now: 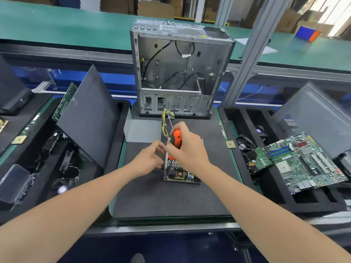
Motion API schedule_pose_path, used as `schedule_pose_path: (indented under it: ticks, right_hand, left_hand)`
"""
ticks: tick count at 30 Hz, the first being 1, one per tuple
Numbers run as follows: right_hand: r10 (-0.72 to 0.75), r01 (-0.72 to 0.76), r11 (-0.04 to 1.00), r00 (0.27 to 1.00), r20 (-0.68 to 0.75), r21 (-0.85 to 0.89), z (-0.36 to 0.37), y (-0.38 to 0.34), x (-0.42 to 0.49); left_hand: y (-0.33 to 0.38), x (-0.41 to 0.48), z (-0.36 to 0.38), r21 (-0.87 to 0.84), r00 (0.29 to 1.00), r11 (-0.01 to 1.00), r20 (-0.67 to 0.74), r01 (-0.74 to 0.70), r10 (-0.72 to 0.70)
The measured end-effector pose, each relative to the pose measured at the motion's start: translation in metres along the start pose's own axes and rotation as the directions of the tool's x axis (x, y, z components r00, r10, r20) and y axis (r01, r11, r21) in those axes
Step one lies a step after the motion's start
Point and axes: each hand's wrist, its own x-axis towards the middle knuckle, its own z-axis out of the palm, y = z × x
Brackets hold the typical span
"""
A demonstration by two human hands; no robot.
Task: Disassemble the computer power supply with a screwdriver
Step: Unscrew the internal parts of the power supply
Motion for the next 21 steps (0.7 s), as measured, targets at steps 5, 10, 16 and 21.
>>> schedule_pose_path:
  ticks: [5,10,16,21]
  right_hand:
    - [0.012,-0.012,1.000,1.000,0.012,0.026,0.009,0.009,-0.006]
    - [0.035,-0.035,0.999,0.999,0.012,0.032,0.010,0.013,-0.010]
    - [0.029,-0.030,0.999,0.999,0.039,0.037,0.013,0.014,-0.015]
    - [0.027,-0.028,0.999,0.998,0.056,0.019,0.015,0.014,-0.016]
  left_hand:
    - [-0.020,-0.018,0.009,0.083,0.996,0.996,0.084,-0.028,0.021]
    - [-0.034,-0.022,0.022,0.114,0.998,0.993,0.058,0.005,-0.012]
    - [-0.039,-0.021,0.026,0.141,0.999,0.990,0.053,-0.015,0.008]
    - [-0.040,-0.020,0.026,0.145,0.999,0.989,0.052,-0.011,0.004]
